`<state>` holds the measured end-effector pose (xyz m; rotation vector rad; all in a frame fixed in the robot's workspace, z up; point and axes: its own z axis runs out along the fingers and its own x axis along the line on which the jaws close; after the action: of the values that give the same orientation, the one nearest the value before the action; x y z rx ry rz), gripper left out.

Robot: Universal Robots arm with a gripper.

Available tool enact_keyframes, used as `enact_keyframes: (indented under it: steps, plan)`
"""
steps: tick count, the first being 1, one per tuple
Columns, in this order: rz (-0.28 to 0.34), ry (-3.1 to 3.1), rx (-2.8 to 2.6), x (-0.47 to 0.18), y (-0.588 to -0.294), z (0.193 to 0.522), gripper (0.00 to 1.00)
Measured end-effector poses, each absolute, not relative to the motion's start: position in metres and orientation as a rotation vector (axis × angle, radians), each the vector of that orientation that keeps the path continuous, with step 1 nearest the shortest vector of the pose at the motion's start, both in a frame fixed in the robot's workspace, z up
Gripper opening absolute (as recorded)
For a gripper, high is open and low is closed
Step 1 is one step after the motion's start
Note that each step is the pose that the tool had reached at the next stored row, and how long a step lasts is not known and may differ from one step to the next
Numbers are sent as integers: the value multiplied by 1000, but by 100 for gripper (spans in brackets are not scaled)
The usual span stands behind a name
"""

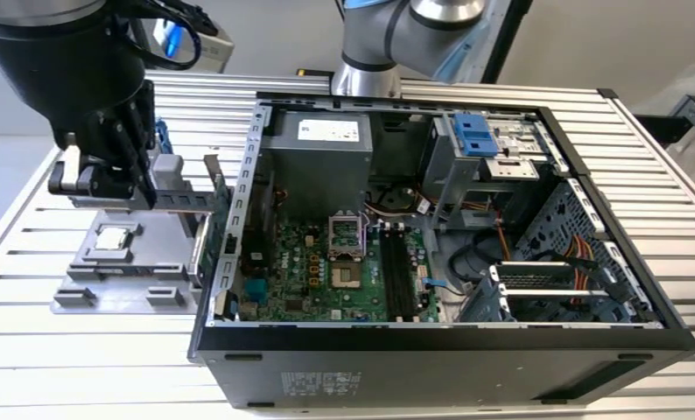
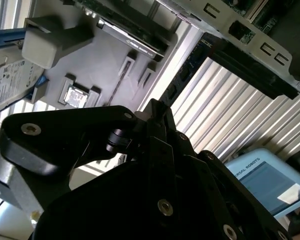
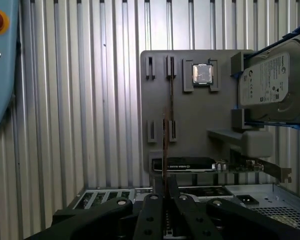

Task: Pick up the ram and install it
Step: 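Pick up the ram and move it above insertion slot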

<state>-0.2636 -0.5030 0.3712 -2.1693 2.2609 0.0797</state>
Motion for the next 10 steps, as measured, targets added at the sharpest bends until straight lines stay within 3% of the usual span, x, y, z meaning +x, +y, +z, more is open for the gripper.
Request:
enact_keyframes:
  steps: [10]
  plan:
    - [80,2261,-2169,-262,-503,371,0]
